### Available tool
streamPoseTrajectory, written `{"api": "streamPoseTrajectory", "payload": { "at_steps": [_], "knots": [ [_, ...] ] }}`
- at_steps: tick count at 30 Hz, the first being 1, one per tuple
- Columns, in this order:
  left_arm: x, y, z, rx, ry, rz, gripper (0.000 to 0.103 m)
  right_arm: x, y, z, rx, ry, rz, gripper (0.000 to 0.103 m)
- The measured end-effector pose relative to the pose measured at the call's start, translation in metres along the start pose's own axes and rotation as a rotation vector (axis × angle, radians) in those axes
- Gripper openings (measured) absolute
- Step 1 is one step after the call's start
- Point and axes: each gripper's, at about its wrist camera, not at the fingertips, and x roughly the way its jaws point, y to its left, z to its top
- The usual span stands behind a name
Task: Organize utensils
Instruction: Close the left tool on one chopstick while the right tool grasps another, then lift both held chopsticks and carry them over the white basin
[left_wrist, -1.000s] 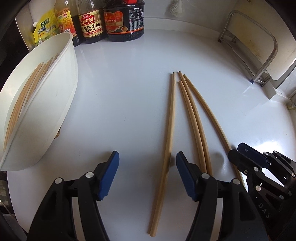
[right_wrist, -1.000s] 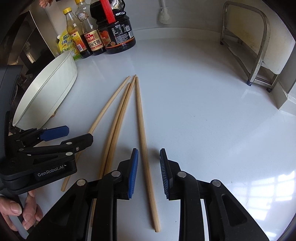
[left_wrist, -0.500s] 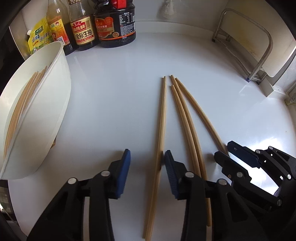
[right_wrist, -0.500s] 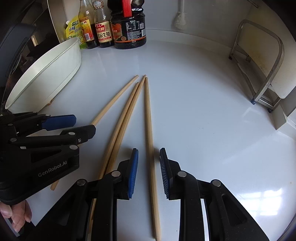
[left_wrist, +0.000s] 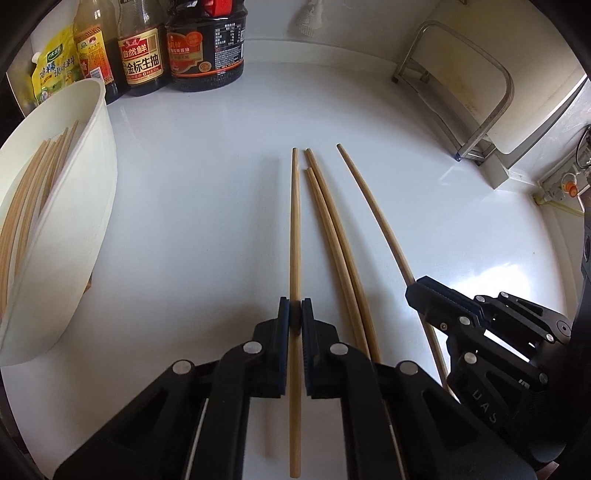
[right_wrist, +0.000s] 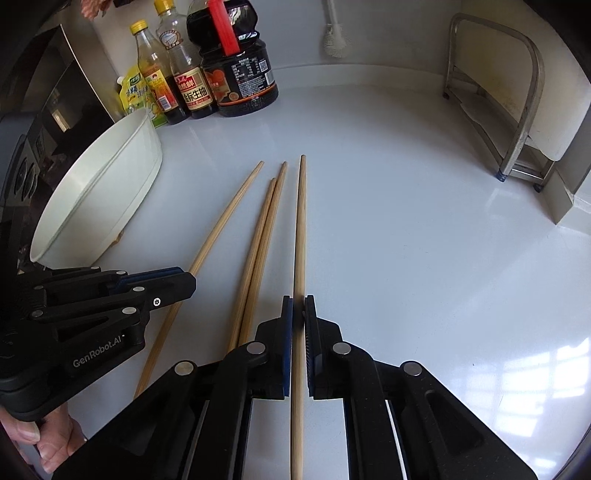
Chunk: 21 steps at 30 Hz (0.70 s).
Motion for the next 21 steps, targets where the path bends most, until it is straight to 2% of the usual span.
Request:
{"api": "streamPoseTrajectory", "payload": {
  "at_steps": [10, 17, 21],
  "knots": [
    [-0.057, 0.029, 0.015, 0.025, -0.081, -0.039, 0.007, -0.031, 0.031, 0.023, 0.059, -0.059, 0.032, 0.006],
    [-0.101, 0.087, 0.034, -0.024, -0.14, -0.026, 0.007, -0.041, 0.091, 0.063, 0.03, -0.12, 0.073, 0.006],
    [-0.127, 0.132, 0.042, -0.065, -0.189, 0.011, 0.007, -0.034, 0.135, 0.09, -0.004, -0.133, 0.119, 0.006]
  ]
}}
